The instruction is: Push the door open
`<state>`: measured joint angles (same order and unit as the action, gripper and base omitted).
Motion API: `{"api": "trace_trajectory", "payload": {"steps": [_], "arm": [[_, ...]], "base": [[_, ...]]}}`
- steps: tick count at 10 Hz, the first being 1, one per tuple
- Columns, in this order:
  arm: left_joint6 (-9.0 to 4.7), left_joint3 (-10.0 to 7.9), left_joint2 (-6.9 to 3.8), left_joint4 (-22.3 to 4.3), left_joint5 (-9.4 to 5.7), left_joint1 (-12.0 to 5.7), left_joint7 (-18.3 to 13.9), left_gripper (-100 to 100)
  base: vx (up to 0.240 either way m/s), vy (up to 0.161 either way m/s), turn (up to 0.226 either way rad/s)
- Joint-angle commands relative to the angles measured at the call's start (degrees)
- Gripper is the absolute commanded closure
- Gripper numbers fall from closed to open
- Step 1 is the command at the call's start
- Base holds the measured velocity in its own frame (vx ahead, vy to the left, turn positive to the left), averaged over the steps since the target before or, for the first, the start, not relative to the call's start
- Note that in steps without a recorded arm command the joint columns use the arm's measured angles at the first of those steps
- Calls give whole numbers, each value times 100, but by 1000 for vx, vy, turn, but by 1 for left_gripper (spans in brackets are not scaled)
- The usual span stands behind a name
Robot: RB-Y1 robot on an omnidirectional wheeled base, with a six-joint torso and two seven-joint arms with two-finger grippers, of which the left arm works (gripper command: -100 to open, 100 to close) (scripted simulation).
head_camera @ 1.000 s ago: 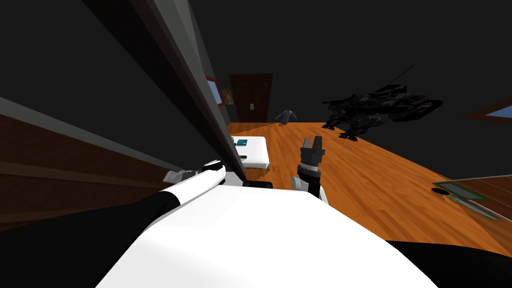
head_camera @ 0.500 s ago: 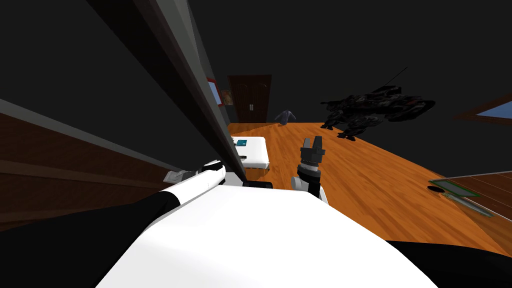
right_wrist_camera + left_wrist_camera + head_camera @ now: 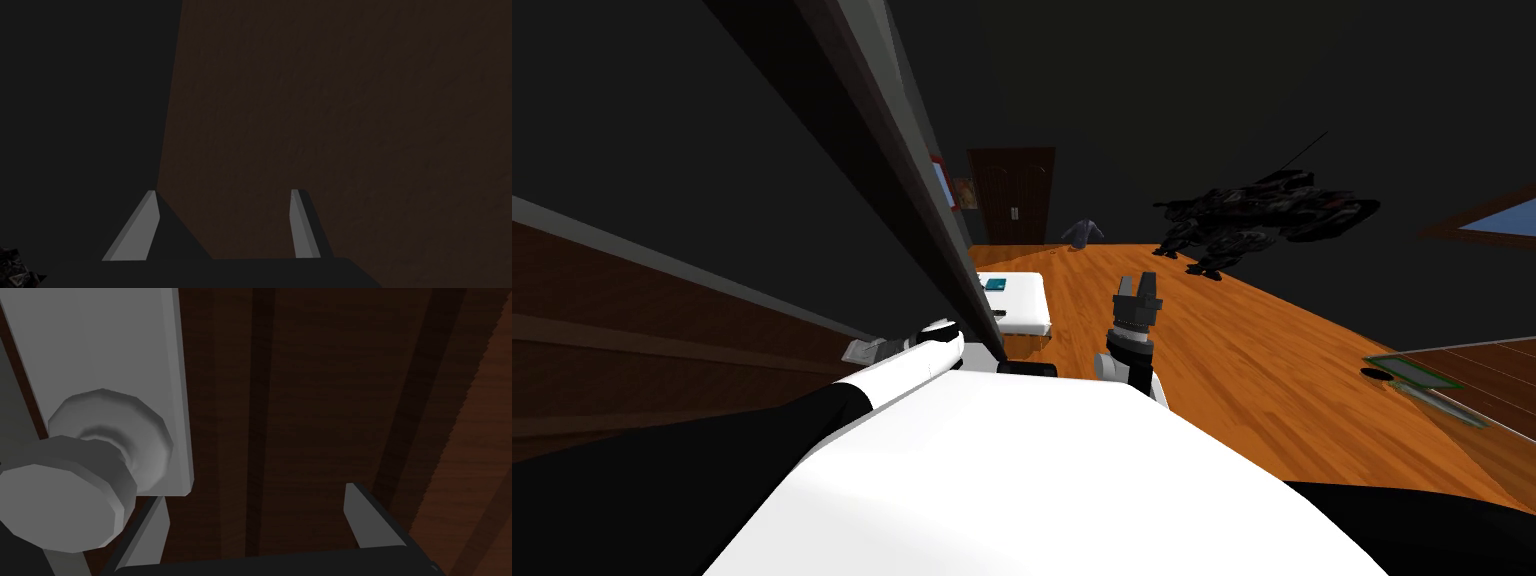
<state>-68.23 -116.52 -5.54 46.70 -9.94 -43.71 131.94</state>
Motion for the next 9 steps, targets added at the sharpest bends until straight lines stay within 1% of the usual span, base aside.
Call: {"api": "trace_trajectory", "payload": {"steps": [1, 2, 3, 4, 5, 6, 8, 9], "arm": [[-131, 177, -45, -81, -6, -7, -11, -100], [-210, 244, -36, -104, -26, -8, -11, -100], [-337, 279, -15, -142, -57, -15, -10, -100], [-464, 220, 16, -184, -88, -33, -10, -100], [-544, 139, 41, -212, -107, -52, -10, -100], [-617, 31, 67, -241, -124, -78, -9, -100], [-727, -206, 119, -296, -148, -155, -9, -100], [-757, -290, 136, -320, -154, -203, -9, -100]], "base": [[-67, 80, -23], [-71, 101, -36], [-76, 103, -47], [-86, 153, -68], [-3, 69, 46], [2, 87, -48], [79, 129, -157], [90, 84, -72]]}}
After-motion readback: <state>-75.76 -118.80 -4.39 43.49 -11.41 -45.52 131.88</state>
